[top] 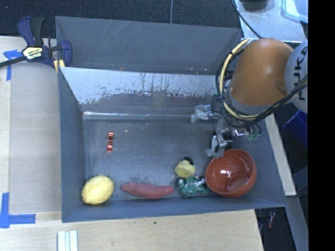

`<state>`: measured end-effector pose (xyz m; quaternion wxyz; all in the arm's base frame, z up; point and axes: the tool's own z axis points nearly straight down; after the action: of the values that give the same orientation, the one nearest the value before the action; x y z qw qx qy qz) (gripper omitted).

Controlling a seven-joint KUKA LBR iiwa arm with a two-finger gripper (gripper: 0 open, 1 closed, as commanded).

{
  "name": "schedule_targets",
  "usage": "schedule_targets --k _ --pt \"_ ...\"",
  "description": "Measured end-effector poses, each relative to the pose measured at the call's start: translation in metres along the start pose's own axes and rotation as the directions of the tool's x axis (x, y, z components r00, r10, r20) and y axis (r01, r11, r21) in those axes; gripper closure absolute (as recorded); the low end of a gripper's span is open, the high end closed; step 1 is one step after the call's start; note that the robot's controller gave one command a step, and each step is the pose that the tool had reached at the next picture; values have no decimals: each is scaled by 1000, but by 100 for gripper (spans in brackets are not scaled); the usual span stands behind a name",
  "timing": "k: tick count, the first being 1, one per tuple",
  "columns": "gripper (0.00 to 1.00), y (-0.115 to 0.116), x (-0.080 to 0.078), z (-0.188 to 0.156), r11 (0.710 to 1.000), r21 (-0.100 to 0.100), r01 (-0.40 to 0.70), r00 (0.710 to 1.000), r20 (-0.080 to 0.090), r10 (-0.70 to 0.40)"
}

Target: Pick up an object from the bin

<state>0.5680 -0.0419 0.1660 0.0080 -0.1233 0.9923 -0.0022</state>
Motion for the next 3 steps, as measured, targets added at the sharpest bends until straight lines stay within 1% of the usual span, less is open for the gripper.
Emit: schedule_targets --k 1,2,3 --pt "0 18 -19 74 1000 2 -10 1000 10 10" --pt "0 -23 -33 87 994 0 108 994 3 -108" --pt "0 -19 -44 90 996 3 88 996 9 -88"
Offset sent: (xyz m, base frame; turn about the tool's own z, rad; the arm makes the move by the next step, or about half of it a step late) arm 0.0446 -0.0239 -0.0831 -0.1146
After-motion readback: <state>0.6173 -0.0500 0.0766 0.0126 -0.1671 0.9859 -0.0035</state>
